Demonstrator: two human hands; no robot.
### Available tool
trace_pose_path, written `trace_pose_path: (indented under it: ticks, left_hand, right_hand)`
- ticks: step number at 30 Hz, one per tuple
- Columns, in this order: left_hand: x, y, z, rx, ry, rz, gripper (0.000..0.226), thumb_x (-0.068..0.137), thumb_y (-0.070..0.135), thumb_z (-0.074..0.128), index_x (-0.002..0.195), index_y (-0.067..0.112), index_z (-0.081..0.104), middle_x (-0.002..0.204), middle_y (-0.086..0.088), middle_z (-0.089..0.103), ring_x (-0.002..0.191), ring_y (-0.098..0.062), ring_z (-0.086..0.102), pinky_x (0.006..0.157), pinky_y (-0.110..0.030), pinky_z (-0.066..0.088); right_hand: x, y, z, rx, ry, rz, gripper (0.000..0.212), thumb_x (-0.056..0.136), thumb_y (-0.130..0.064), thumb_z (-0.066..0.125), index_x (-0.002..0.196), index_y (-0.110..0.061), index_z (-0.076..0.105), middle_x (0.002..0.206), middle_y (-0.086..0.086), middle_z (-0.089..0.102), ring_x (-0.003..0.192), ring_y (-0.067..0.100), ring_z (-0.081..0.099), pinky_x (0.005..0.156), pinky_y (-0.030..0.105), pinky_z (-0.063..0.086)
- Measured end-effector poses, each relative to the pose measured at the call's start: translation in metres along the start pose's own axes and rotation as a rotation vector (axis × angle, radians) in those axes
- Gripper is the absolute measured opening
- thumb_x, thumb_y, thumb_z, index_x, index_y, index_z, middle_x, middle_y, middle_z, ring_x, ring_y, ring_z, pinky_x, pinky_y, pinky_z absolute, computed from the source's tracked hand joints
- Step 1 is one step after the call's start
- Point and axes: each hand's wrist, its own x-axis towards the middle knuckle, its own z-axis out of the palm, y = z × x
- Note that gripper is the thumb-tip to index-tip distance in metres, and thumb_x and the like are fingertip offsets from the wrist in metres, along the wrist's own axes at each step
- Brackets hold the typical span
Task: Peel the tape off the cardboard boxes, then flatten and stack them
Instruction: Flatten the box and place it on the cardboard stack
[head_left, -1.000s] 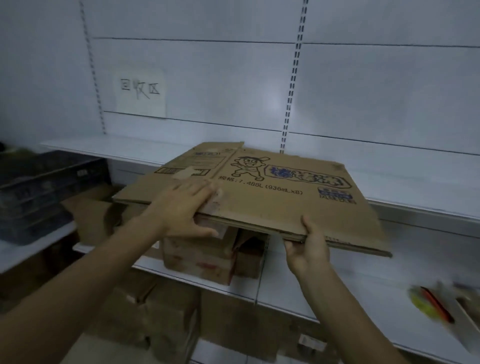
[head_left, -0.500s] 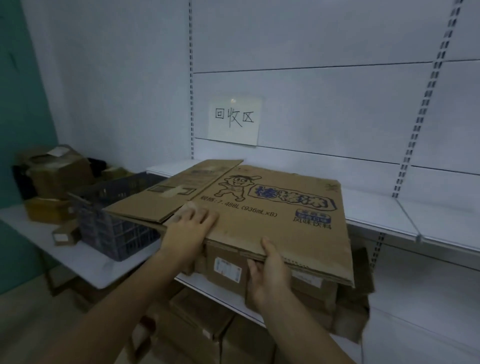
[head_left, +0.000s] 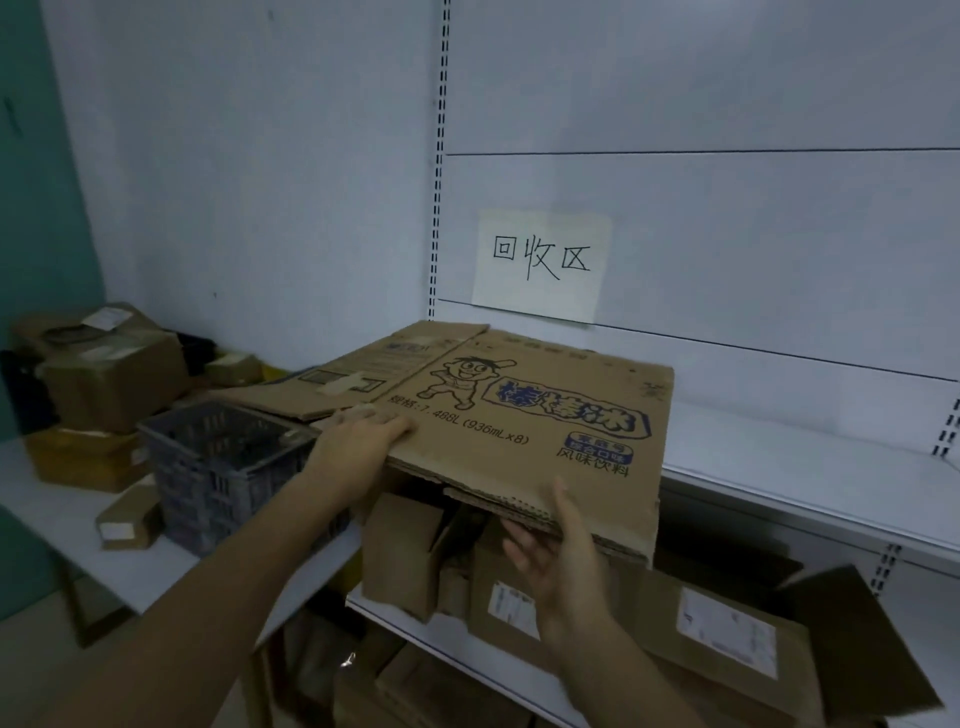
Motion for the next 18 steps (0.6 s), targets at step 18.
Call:
trace_pose_path:
  ticks: [18]
  left_hand:
    - [-0.025,0.021,0.006,-0.087,0.347,-0.033,0.083,0.059,0.033,0.084,0.131,0.017,0.046,0.131,-0.008,0.054,0.115,-0.029,0.051,0.096,-0.053,0.041]
  right_hand:
    - [0.008,-0.003,0.014,-0.057,-0.089,-0.003,0.052,0.091,-0.034,0.061,0.139,-0.019,0.045,0.137,0.014,0.051,0.096,0.028,0.066,0.076,0.033,0.056]
